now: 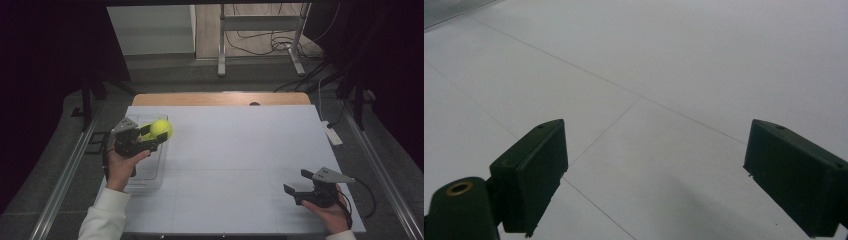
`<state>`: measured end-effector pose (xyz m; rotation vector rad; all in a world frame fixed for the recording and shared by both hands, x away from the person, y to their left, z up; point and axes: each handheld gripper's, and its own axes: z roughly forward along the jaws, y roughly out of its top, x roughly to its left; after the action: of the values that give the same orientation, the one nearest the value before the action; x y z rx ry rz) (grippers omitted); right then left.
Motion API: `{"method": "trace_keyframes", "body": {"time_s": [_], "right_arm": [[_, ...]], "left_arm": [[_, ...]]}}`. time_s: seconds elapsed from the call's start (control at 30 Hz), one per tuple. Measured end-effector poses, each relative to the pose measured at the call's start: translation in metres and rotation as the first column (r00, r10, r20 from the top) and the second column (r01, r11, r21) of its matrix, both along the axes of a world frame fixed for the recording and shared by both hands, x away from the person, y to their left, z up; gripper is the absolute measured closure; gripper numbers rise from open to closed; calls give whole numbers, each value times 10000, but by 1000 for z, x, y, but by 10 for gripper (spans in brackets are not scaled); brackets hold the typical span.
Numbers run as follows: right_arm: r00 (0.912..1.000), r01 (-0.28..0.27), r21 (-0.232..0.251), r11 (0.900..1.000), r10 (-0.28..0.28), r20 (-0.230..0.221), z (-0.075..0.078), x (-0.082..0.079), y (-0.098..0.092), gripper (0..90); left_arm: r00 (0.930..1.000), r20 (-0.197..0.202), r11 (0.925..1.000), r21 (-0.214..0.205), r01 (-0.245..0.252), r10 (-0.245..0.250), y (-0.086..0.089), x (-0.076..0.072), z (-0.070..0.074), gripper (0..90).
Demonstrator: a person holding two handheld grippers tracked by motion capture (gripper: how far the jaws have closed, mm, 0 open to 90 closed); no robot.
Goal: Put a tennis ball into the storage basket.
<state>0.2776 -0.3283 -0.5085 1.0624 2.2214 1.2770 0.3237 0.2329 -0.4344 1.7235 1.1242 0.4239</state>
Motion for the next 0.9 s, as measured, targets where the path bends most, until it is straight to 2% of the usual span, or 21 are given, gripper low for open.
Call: {"method": "trace_keyframes", "body": {"time_s": [0.33, 0.6, 0.9], "right_arm": [[10000, 13, 31, 10000, -13, -4, 0, 0, -1, 107], [10000, 4, 3, 10000, -4, 2, 0, 0, 0, 107], [10000, 3, -4, 10000, -3, -2, 0, 0, 0, 107]], "left_arm": [[9995, -31, 9994, 71, -326, 326, 10, -2, -2, 291], [9976, 3, 9975, 99, -696, 696, 24, -7, -1, 291], [9932, -169, 9933, 102, -1149, 1151, 41, -10, -6, 291]]}}
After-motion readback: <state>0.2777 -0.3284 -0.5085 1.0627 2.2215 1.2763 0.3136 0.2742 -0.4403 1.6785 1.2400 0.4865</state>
